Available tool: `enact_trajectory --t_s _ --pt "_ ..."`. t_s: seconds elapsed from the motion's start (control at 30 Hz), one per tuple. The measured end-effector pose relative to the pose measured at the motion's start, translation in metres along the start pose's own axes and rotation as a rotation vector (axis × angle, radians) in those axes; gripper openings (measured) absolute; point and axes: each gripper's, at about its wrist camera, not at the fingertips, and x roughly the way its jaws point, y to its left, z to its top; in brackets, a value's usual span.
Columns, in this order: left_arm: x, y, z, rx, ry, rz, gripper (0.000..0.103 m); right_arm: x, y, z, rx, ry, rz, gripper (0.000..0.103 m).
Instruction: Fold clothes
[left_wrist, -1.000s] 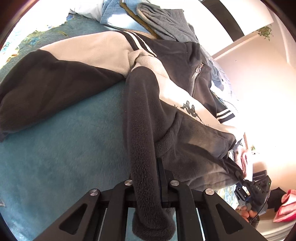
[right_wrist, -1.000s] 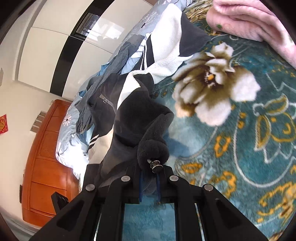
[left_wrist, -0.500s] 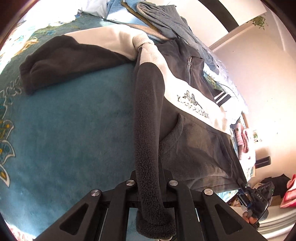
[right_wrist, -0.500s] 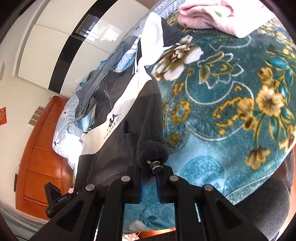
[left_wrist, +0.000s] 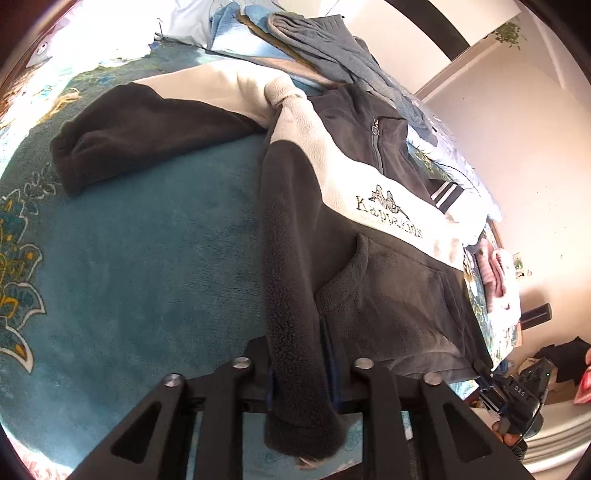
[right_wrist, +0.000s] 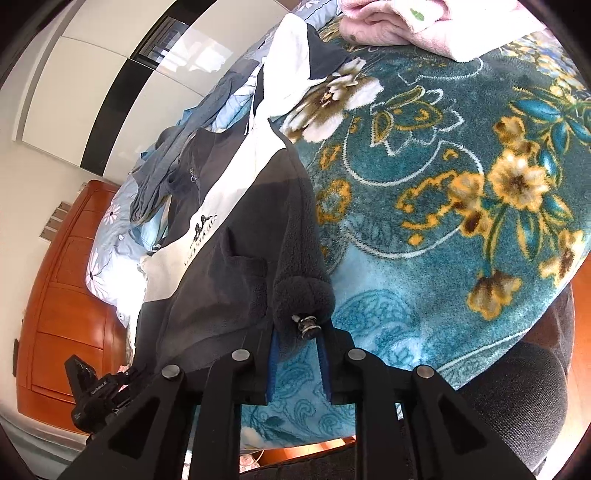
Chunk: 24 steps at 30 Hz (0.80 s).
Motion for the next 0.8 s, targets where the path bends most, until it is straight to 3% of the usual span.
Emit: enact_trajectory --t_s 0.03,0.1,0.13,0.23,0.33,0.4,0.5,0.63,0.73,0.77,0.8 --pt "-0.003 0.006 -0.001 -0.02 0.0 -0.012 0.055 -0.001 0.0 0.0 -0.005 0.002 -0.008 0.026" --pt "-0.012 0.019 0.0 -0.054 -0.016 -0.02 0.058 -0.009 -0.004 0.002 -0.01 -0.018 -0.053 0.045" --pt "-0.018 0.028 0.003 -0.072 -0.041 0.0 0.059 -0.015 -0.006 0.004 -0.012 -0.034 -0.078 0.047" --pt "-0.035 0.06 0.013 -0.167 -0.131 0.085 0.063 -0.033 -0.009 0.015 -0.008 -0.093 -0.165 0.048" --pt "-0.039 0.104 0.034 -0.344 -0.198 0.156 0.063 -0.038 -0.003 0.032 -0.02 -0.123 -0.189 0.048" --pt "-0.037 0.128 0.047 -0.438 -0.223 0.166 0.064 -0.033 0.005 0.04 -0.024 -0.126 -0.171 0.048" --pt "-0.024 0.142 0.062 -0.501 -0.231 0.135 0.064 -0.018 0.021 0.049 -0.045 -0.109 -0.13 0.049" --pt "-0.012 0.144 0.072 -0.482 -0.223 0.143 0.064 0.013 0.048 0.049 -0.119 -0.043 -0.115 0.049" --pt "-0.005 0.14 0.079 -0.451 -0.229 0.197 0.061 0.032 0.059 0.046 -0.139 0.004 -0.096 0.049" --pt "-0.005 0.14 0.08 -0.453 -0.238 0.21 0.058 0.035 0.061 0.046 -0.144 0.012 -0.096 0.049" --pt "-0.002 0.145 0.087 -0.458 -0.241 0.222 0.044 0.039 0.063 0.045 -0.15 0.019 -0.097 0.049"
